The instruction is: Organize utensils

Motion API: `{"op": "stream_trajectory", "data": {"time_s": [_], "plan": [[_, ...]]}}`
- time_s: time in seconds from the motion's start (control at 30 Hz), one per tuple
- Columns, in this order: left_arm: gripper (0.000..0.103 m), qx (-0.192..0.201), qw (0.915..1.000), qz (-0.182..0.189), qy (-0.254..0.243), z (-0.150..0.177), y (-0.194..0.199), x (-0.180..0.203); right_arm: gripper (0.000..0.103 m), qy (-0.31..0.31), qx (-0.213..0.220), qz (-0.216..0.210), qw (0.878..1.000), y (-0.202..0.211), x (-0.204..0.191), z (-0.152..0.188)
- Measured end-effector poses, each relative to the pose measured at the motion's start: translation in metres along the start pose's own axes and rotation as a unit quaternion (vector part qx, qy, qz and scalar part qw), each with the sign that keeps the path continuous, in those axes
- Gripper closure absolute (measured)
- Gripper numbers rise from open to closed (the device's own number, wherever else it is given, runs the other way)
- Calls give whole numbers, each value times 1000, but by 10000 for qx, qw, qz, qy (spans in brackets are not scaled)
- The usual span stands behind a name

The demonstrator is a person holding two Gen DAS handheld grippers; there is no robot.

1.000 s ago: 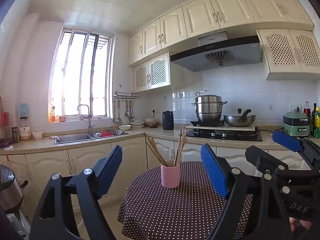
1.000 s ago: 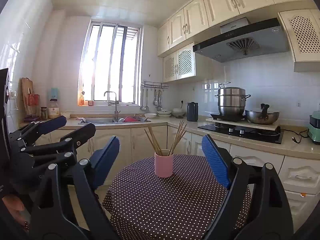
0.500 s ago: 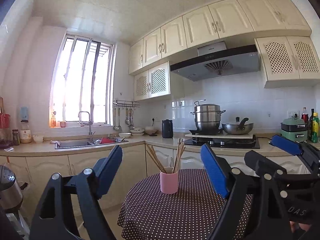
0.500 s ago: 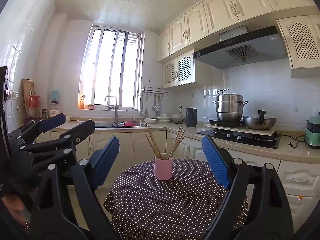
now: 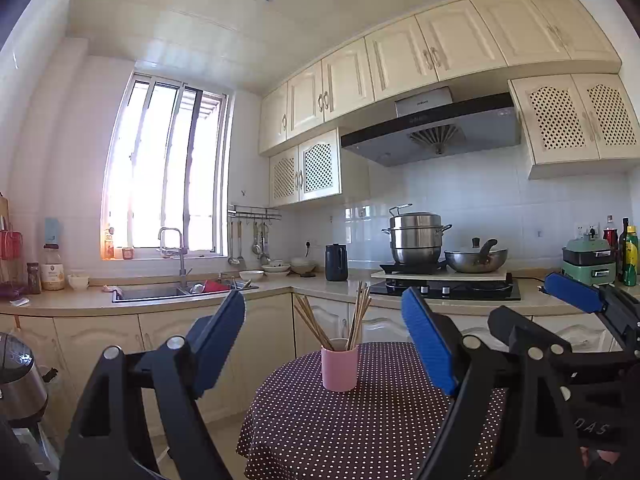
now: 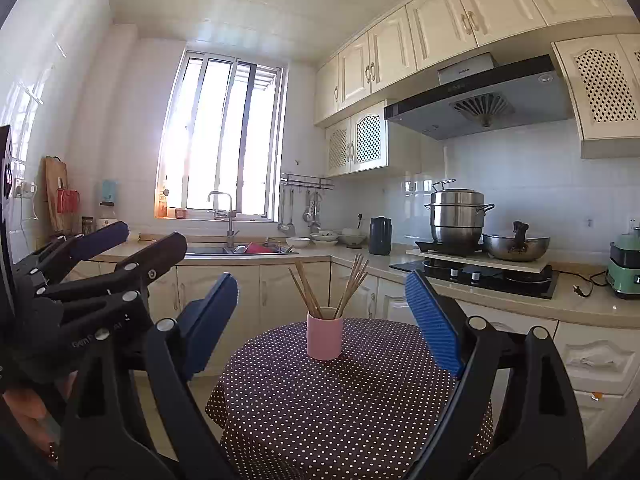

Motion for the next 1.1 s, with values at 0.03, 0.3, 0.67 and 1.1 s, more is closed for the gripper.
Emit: {"op": "stream_trajectory", "data": {"time_s": [0.03, 0.3, 0.67, 1.1], "plan": [[24, 2, 10000, 0, -9, 0, 0, 0, 18, -12, -1, -10, 10000, 0, 0, 0], [24, 4, 10000, 6, -18, 0, -1, 0, 18, -2, 10, 4, 10000, 1, -1, 0], [24, 14, 10000, -17, -42, 0, -1, 0, 18, -16, 20, 9, 10000, 2, 0, 0], [24, 50, 9999, -57, -69, 1, 1, 1, 18, -41, 2, 17, 10000, 2, 3, -1]]}}
Point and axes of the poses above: each gripper's, at about its wrist camera, not at the fingertips, and y roughly against the way its jaws point, x to its right, z to its underside, the point moved 5 cm from there along -y, roughly the way its jaws point, and after that the axes turned 7 degrees about -y, right-handed, at the moved point
